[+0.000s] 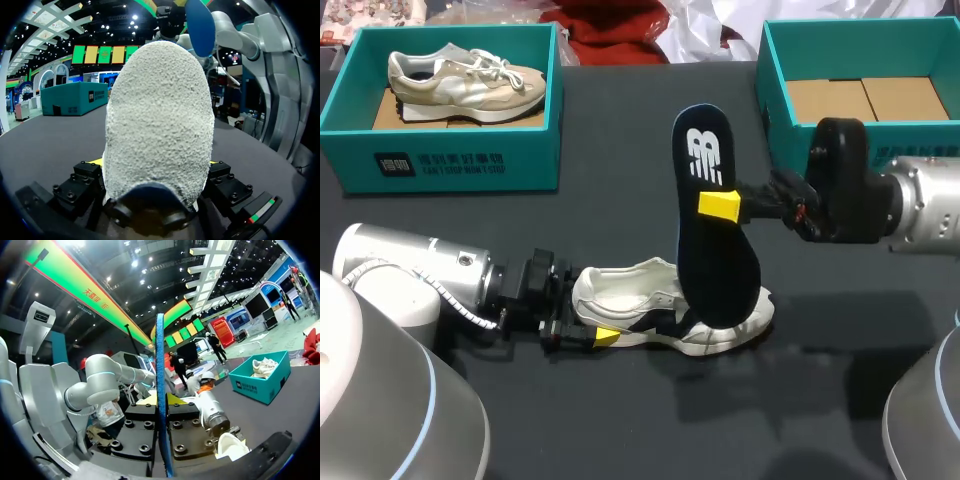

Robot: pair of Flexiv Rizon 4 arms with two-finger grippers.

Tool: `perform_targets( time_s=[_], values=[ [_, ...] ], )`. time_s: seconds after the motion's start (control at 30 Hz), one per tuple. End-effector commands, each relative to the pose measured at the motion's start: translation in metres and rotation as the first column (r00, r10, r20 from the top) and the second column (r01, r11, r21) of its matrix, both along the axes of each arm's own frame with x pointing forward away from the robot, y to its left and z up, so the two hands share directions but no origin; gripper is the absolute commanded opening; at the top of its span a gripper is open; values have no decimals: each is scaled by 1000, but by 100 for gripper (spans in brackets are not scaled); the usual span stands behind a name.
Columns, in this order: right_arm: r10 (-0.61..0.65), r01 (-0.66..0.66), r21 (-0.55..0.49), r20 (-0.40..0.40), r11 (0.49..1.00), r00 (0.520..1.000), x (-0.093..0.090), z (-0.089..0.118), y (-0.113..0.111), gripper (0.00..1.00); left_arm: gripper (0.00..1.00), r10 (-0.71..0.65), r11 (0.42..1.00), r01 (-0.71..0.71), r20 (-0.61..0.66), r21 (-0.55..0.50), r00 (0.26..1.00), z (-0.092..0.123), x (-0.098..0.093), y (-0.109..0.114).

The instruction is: Take the shoe out of the shoebox, open the shoe tongue, remove and reinsert the insole, then place the shoe into the shoebox

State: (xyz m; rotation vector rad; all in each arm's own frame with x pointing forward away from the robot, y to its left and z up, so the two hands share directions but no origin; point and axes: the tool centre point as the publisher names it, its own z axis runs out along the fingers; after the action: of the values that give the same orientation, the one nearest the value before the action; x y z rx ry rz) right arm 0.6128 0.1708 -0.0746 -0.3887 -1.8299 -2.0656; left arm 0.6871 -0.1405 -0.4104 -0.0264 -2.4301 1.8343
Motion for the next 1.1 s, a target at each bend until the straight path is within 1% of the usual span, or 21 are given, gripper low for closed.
perform_targets(
  time_s=[0.03,0.07,0.17,0.27,0.37,0.57,0.8,0.93,1.1],
  values=[
    [-29,29,-11,-4,1000,1000,-6,1,-1,0,0,0,1000,0,0,1,1000,-3,1,0],
    [-29,29,-11,-4,1000,1000,-6,1,-1,0,0,0,1000,0,0,1,1000,-3,1,0],
    [-89,89,14,-7,996,996,-16,4,-16,0,0,0,1000,0,0,1,1000,-3,1,0],
    [-100,100,25,-2,995,995,-28,6,-29,0,0,0,1000,0,0,1,1000,-3,1,0],
    [-98,98,30,-5,995,995,-32,7,-36,0,0,0,1000,0,0,1,1000,-3,1,0],
    [-89,89,26,-10,996,996,-37,8,-40,0,0,0,1000,0,0,1,1000,-3,1,0],
    [-122,122,29,-13,992,992,-53,10,-51,0,0,0,1000,0,0,1,1000,-3,1,0],
    [-121,121,46,-6,992,993,-56,10,-50,0,0,0,1000,0,0,1,1000,-3,1,0],
    [-98,99,39,-22,994,995,-55,8,-41,0,0,0,1000,0,0,1,1000,-3,1,0]
  ],
)
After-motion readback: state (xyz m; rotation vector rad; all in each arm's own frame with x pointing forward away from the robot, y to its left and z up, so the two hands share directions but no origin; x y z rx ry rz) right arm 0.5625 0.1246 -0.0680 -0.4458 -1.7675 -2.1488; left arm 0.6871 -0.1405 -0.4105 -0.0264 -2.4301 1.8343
